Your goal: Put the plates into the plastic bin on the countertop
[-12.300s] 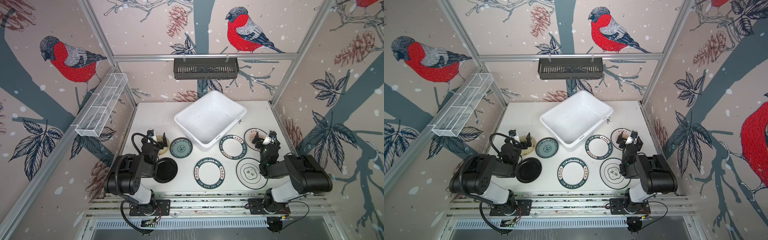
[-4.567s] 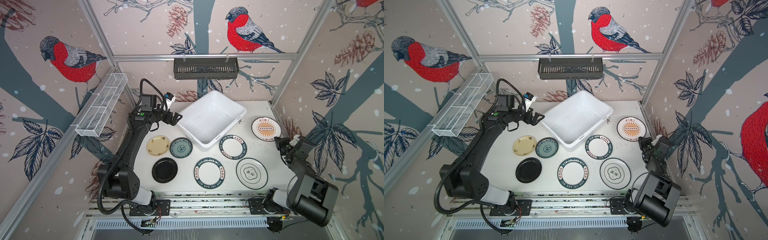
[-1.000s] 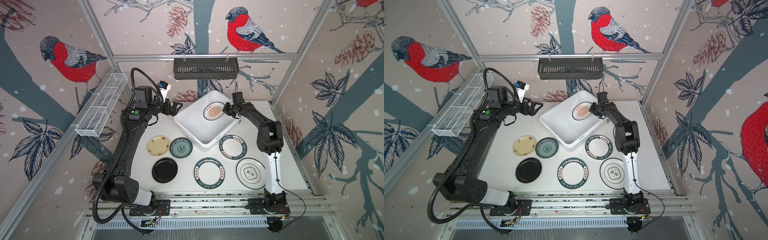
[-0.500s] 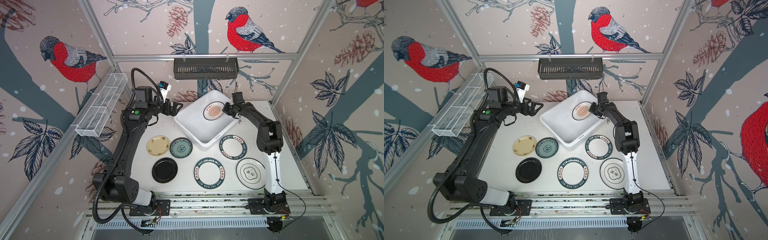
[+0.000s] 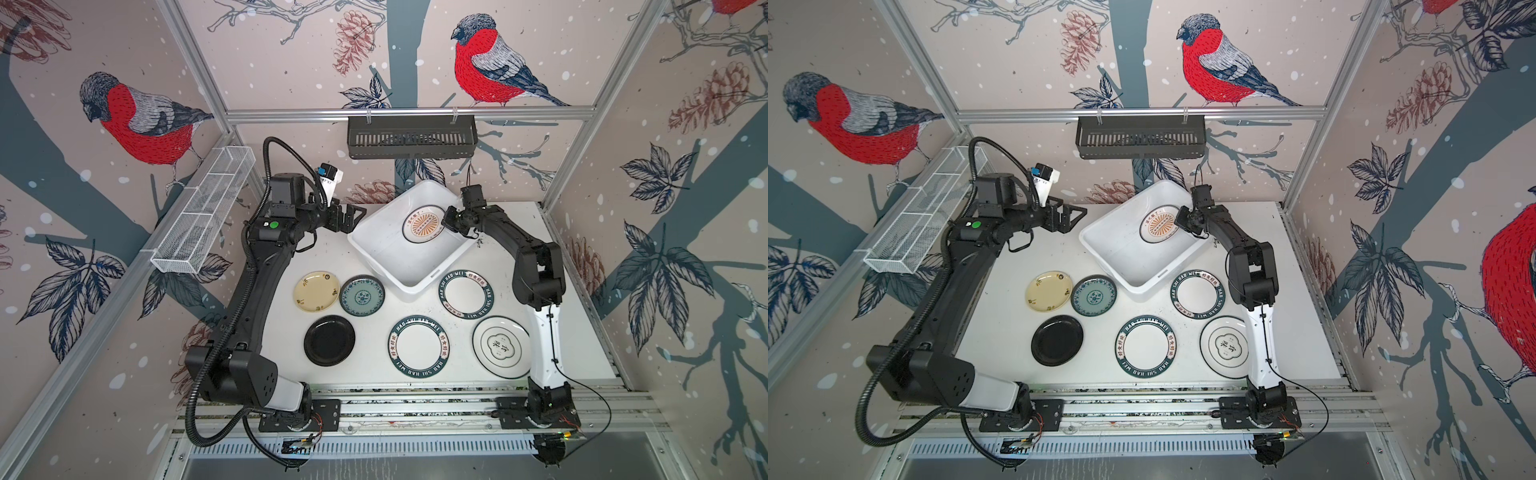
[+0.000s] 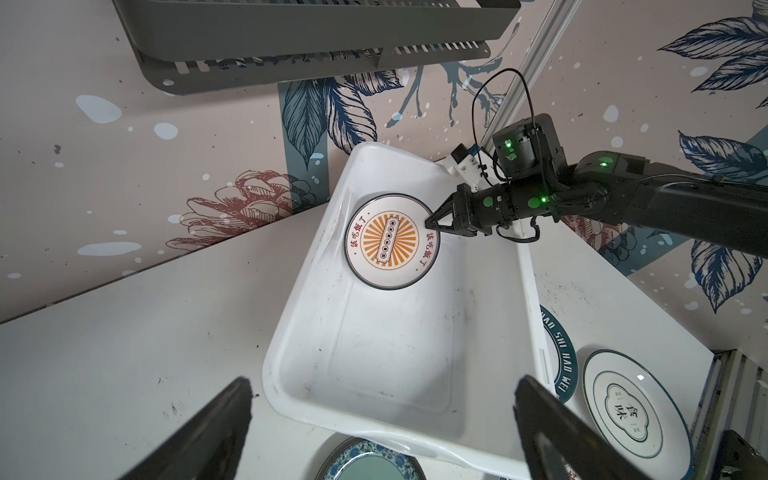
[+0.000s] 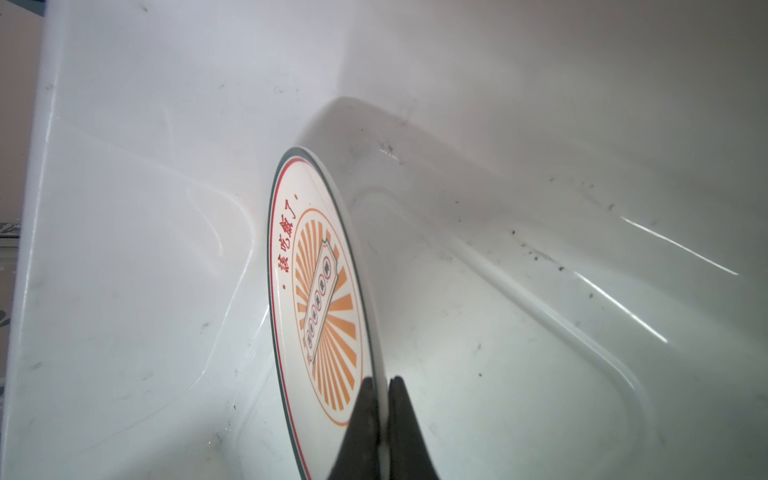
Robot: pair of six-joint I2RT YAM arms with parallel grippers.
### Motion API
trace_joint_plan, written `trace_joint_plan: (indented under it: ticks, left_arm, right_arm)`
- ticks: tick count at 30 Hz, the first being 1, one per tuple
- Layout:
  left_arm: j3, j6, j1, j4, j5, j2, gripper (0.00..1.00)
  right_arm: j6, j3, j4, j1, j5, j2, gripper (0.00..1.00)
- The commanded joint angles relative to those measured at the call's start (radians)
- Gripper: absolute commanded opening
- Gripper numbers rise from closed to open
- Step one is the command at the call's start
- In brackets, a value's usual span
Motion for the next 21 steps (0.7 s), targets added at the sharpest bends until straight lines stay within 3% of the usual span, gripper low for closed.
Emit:
trace_joint_plan:
  ticks: [1, 21]
  left_arm:
    - [-0.001, 0.009, -0.001, 0.022, 0.021, -0.002, 0.98]
    - [-0.004, -0.001, -0.001, 0.025, 0.031, -0.001, 0.98]
  right_arm:
    - [-0.001, -0.002, 0.025, 0.002, -0.027, -0.009, 0.03]
    - [0.02, -0.005, 0.033, -0.009, 0.007, 0.02, 0.07]
